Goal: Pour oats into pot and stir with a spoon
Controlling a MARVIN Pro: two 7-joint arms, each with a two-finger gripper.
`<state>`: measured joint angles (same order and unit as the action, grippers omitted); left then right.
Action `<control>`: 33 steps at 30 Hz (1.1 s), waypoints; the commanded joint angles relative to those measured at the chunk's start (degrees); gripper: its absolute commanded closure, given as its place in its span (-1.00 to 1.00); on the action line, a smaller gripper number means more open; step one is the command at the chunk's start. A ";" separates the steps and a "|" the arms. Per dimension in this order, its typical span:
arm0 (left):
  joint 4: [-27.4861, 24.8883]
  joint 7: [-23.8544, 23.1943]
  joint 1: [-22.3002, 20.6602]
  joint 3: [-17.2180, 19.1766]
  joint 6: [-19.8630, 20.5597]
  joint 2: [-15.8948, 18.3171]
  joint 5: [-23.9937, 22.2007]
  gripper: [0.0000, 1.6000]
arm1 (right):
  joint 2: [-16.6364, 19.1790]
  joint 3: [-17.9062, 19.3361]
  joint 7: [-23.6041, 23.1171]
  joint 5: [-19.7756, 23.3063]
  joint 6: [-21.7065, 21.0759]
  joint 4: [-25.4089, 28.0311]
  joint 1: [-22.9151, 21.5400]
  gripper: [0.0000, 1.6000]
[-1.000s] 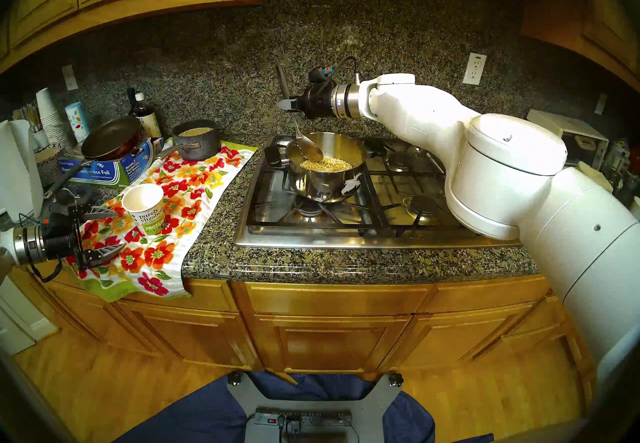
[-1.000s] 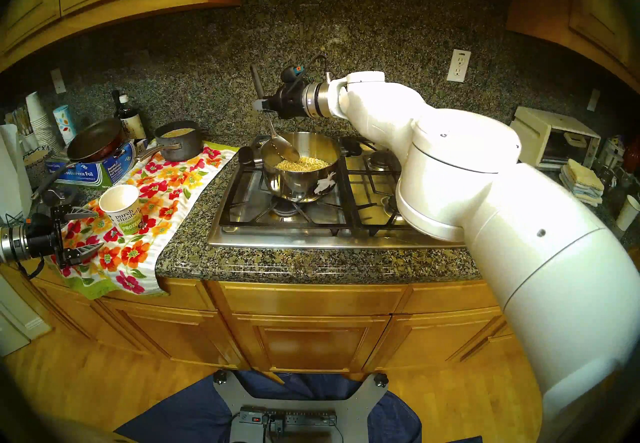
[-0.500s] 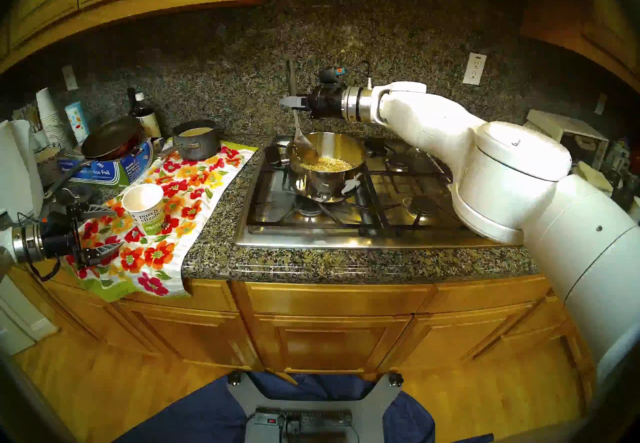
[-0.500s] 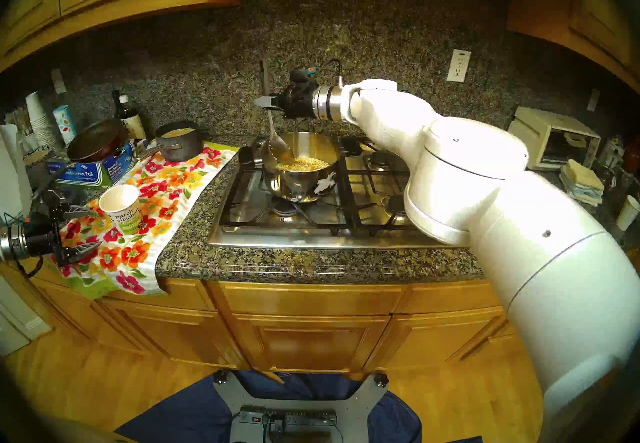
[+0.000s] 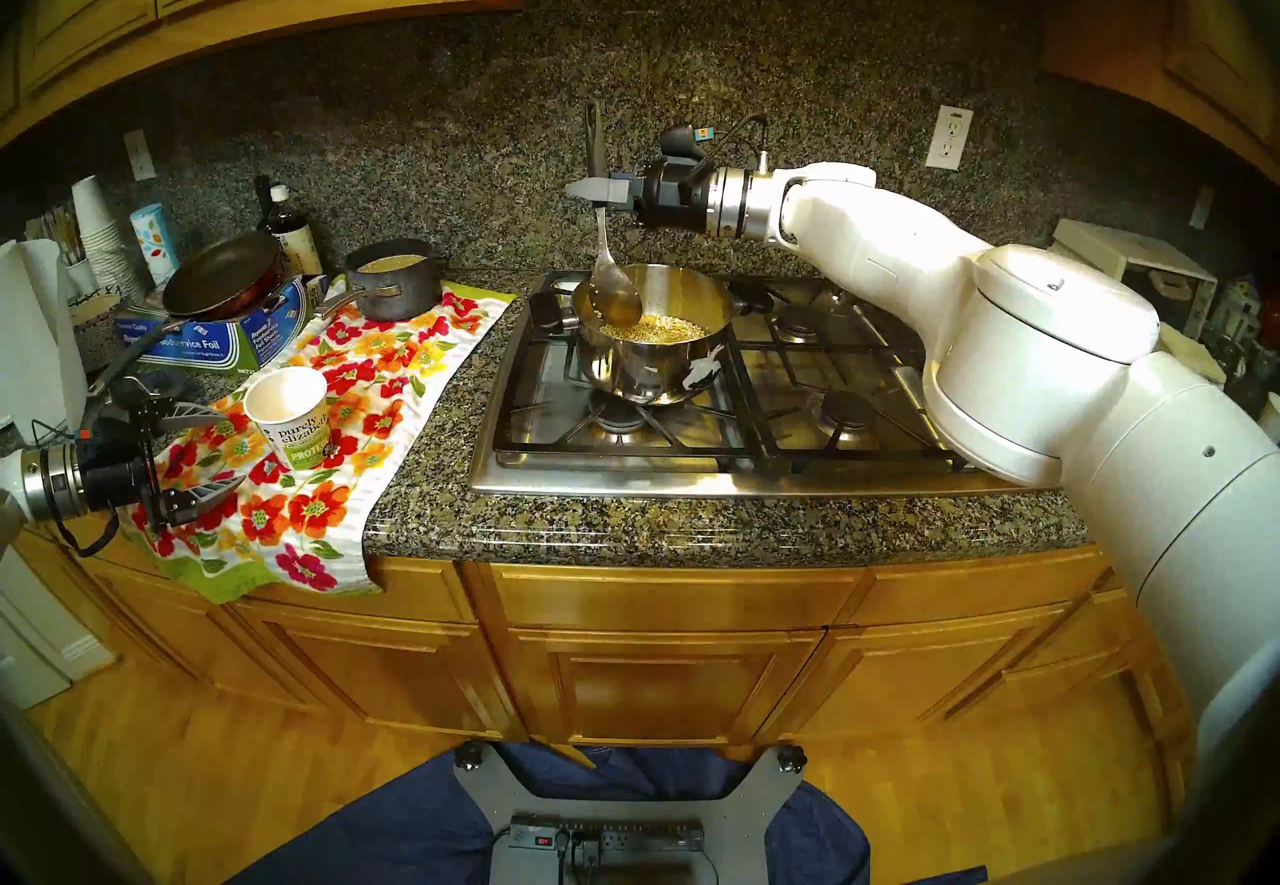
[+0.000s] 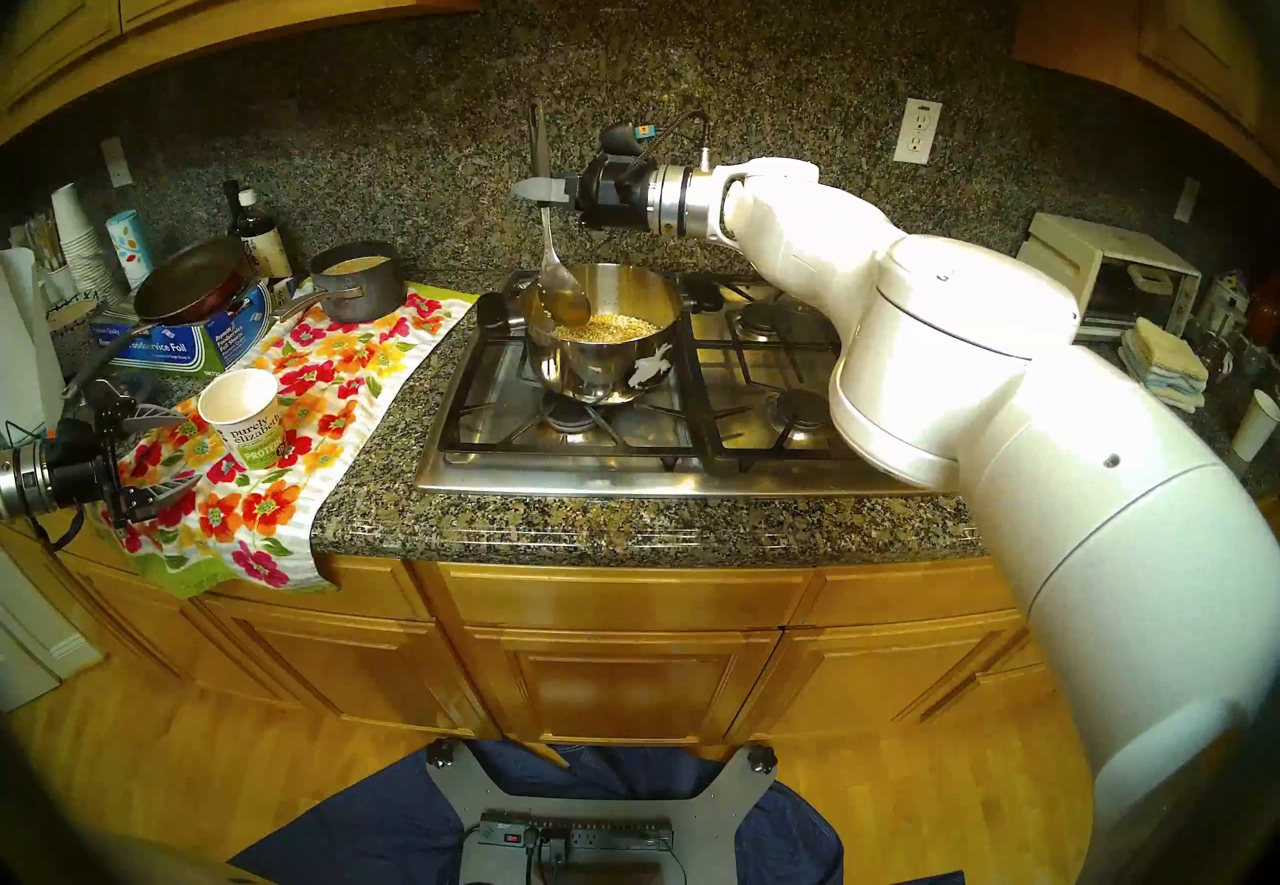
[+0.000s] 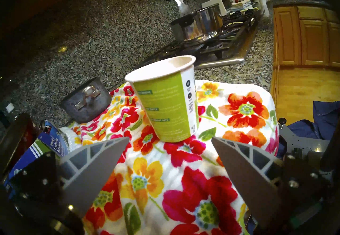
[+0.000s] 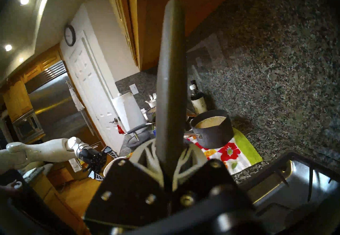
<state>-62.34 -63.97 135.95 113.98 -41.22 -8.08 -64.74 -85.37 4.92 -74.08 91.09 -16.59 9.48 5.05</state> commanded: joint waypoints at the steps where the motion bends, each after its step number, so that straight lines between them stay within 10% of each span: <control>1: -0.07 -5.03 -0.64 1.95 0.32 0.31 -1.64 -1.00 | 1.32 0.71 -4.14 0.46 -0.41 0.34 -2.83 1.00; 33: 0.18 -7.87 -0.23 3.13 1.58 0.09 -3.18 -1.00 | 4.63 -1.27 -10.92 -2.70 1.61 -1.71 -1.72 1.00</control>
<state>-62.12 -65.63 136.07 115.37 -39.48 -8.28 -66.52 -81.67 3.12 -84.21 87.97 -14.58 7.68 5.34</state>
